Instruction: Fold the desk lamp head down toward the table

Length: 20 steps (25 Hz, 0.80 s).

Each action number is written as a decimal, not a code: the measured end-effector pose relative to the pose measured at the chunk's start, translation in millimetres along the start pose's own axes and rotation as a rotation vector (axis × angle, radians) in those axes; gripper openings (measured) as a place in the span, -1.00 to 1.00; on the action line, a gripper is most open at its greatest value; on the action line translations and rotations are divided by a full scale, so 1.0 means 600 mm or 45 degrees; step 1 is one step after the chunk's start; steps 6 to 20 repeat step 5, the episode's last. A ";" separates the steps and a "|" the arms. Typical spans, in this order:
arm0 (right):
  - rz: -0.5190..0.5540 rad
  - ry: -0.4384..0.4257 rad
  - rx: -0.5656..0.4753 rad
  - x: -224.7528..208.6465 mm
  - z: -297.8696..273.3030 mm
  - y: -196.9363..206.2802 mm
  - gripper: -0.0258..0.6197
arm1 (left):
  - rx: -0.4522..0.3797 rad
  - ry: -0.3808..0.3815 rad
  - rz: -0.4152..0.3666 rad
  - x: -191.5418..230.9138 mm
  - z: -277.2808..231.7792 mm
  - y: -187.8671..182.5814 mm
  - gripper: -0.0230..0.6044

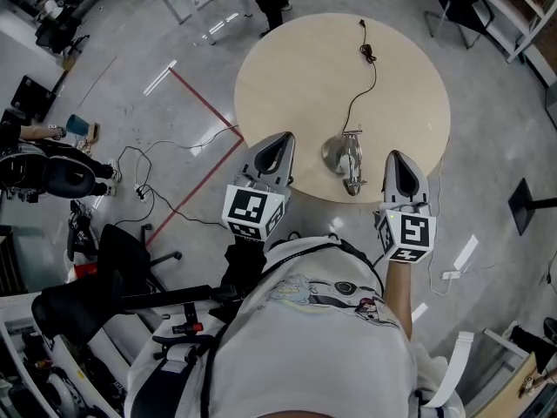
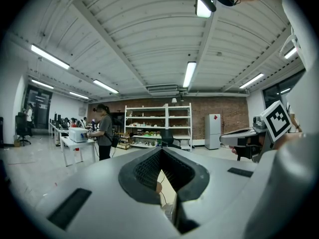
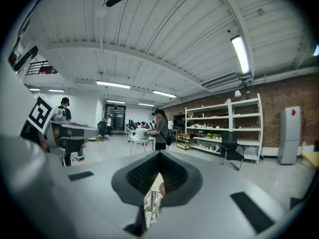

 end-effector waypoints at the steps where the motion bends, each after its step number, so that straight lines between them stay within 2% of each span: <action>1: 0.000 -0.001 0.001 -0.001 -0.001 0.000 -0.91 | 0.003 -0.001 0.001 0.000 -0.001 0.002 -0.92; 20: 0.002 -0.002 0.005 -0.002 -0.004 0.003 -0.91 | 0.013 -0.005 0.005 0.000 -0.004 0.008 -0.92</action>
Point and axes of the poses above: the fingertips, and each gripper's own axes: z backward along the fingers, x to its left, y out of its underside, the point moved 5 cm from there along z, backward along the fingers, and after that the axes turned 5 degrees about -y, right-handed, at the moved point
